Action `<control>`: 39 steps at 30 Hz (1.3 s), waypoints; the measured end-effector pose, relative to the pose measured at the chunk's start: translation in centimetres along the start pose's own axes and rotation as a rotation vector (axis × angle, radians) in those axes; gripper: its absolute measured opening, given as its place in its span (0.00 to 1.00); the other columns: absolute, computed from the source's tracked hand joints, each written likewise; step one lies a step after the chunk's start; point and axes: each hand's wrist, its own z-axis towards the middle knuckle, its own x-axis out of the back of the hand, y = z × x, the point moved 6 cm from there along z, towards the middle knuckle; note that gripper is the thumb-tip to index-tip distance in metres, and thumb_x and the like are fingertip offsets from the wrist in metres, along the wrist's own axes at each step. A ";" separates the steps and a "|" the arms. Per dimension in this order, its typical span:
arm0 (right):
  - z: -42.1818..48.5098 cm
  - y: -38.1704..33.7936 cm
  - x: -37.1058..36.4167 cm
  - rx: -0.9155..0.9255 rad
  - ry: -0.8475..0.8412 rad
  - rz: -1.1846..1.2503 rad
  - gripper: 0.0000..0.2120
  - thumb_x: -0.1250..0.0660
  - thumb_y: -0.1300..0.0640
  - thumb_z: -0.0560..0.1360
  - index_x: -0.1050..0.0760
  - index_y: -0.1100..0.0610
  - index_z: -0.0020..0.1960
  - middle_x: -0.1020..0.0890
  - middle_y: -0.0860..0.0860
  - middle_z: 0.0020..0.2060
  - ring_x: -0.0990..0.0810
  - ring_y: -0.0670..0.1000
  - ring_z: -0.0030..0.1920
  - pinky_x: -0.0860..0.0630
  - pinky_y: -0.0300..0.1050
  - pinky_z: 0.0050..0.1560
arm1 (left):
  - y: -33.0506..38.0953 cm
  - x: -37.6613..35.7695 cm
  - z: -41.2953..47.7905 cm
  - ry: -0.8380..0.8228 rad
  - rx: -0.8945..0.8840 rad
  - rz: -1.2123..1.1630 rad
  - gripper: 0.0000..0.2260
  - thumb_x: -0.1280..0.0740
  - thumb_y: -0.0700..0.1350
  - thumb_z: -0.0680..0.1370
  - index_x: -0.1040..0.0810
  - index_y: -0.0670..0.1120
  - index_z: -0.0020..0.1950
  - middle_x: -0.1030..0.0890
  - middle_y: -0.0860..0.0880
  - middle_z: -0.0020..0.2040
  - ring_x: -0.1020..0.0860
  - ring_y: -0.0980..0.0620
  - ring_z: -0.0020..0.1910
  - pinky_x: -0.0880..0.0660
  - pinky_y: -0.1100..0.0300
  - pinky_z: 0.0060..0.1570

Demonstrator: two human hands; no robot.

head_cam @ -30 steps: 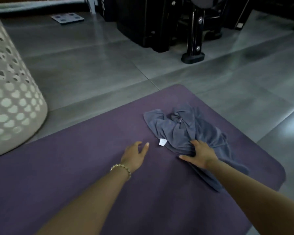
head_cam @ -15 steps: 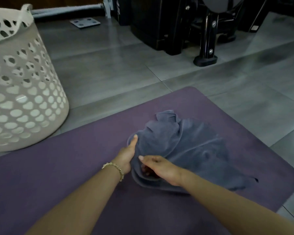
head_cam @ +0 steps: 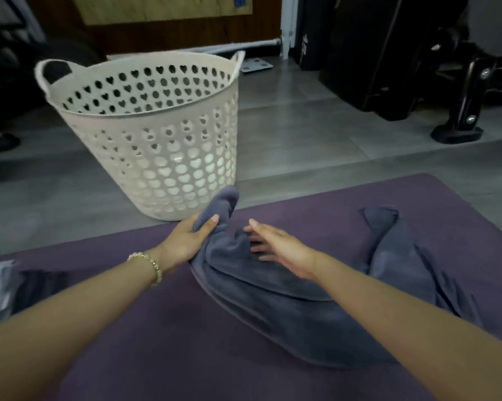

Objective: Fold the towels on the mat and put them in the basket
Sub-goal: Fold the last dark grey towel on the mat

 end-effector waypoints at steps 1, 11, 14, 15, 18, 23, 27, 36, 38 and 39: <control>0.7 -0.3 -2.6 -0.025 -0.076 0.022 0.23 0.43 0.38 0.78 0.26 0.51 0.64 0.21 0.48 0.59 0.22 0.48 0.59 0.26 0.43 0.60 | -0.5 1.4 -1.0 -0.008 0.019 -0.037 0.16 0.40 0.52 0.80 0.25 0.46 0.64 0.19 0.51 0.55 0.21 0.53 0.56 0.24 0.61 0.55; 1.9 5.0 -17.7 -0.037 -0.220 -0.247 0.26 0.32 0.38 0.71 0.21 0.61 0.53 0.15 0.53 0.47 0.18 0.45 0.48 0.23 0.41 0.58 | -13.4 6.0 -11.3 -0.116 0.536 -0.465 0.25 0.53 0.58 0.82 0.23 0.43 0.52 0.15 0.47 0.41 0.17 0.48 0.42 0.20 0.57 0.42; 1.8 5.6 -17.8 -0.071 -0.230 -0.154 0.19 0.33 0.47 0.76 0.21 0.65 0.47 0.17 0.54 0.40 0.19 0.47 0.44 0.22 0.36 0.47 | -14.0 6.6 -11.7 -0.011 0.453 -0.256 0.23 0.50 0.58 0.81 0.24 0.44 0.46 0.18 0.48 0.35 0.20 0.50 0.38 0.23 0.60 0.40; 1.8 5.6 -17.4 -0.086 -0.220 -0.115 0.17 0.34 0.48 0.77 0.20 0.64 0.48 0.17 0.54 0.41 0.19 0.48 0.44 0.23 0.37 0.47 | -13.8 7.2 -11.5 0.066 0.405 -0.224 0.19 0.48 0.57 0.81 0.27 0.43 0.47 0.21 0.47 0.36 0.23 0.49 0.38 0.24 0.61 0.39; 2.0 4.9 -16.4 -0.143 -0.188 -0.021 0.15 0.36 0.49 0.77 0.19 0.59 0.53 0.15 0.55 0.47 0.17 0.48 0.45 0.22 0.38 0.45 | -13.2 9.1 -11.0 0.240 0.178 0.004 0.19 0.38 0.53 0.79 0.35 0.46 0.66 0.31 0.48 0.55 0.32 0.53 0.56 0.33 0.71 0.54; 2.0 3.6 -15.2 -0.229 -0.186 -0.028 0.20 0.37 0.43 0.76 0.19 0.58 0.54 0.15 0.53 0.42 0.17 0.48 0.40 0.23 0.39 0.40 | -12.1 7.8 -9.7 0.004 -0.099 0.442 0.32 0.44 0.73 0.67 0.27 0.56 0.64 0.32 0.56 0.68 0.40 0.57 0.69 0.46 0.53 0.71; 1.5 2.5 -14.3 -0.194 -0.204 -0.066 0.23 0.37 0.39 0.74 0.20 0.57 0.54 0.15 0.53 0.46 0.16 0.50 0.46 0.22 0.43 0.49 | -11.0 6.8 -9.3 -0.006 -0.015 -0.011 0.19 0.35 0.57 0.77 0.25 0.40 0.40 0.24 0.51 0.34 0.28 0.58 0.32 0.29 0.62 0.38; 1.1 -0.1 -15.1 0.329 -0.097 -0.426 0.13 0.24 0.52 0.69 0.25 0.56 0.47 0.23 0.48 0.40 0.26 0.40 0.38 0.29 0.32 0.42 | -7.1 7.8 -8.6 -0.063 0.314 -0.596 0.19 0.35 0.56 0.77 0.20 0.39 0.47 0.17 0.39 0.46 0.17 0.46 0.41 0.21 0.57 0.45; 1.3 0.9 -14.6 0.227 -0.122 -0.374 0.14 0.27 0.53 0.72 0.23 0.63 0.49 0.19 0.53 0.41 0.22 0.45 0.41 0.22 0.43 0.49 | -6.7 8.4 -8.7 -0.069 0.375 -0.718 0.19 0.35 0.56 0.76 0.20 0.39 0.44 0.17 0.40 0.42 0.17 0.46 0.38 0.20 0.58 0.42; 1.3 1.4 -14.1 0.168 -0.125 -0.359 0.15 0.28 0.54 0.73 0.22 0.64 0.52 0.17 0.56 0.45 0.20 0.47 0.44 0.22 0.48 0.54 | -6.7 9.0 -8.9 -0.049 0.397 -0.761 0.19 0.35 0.56 0.77 0.21 0.39 0.43 0.17 0.41 0.39 0.17 0.47 0.36 0.20 0.59 0.38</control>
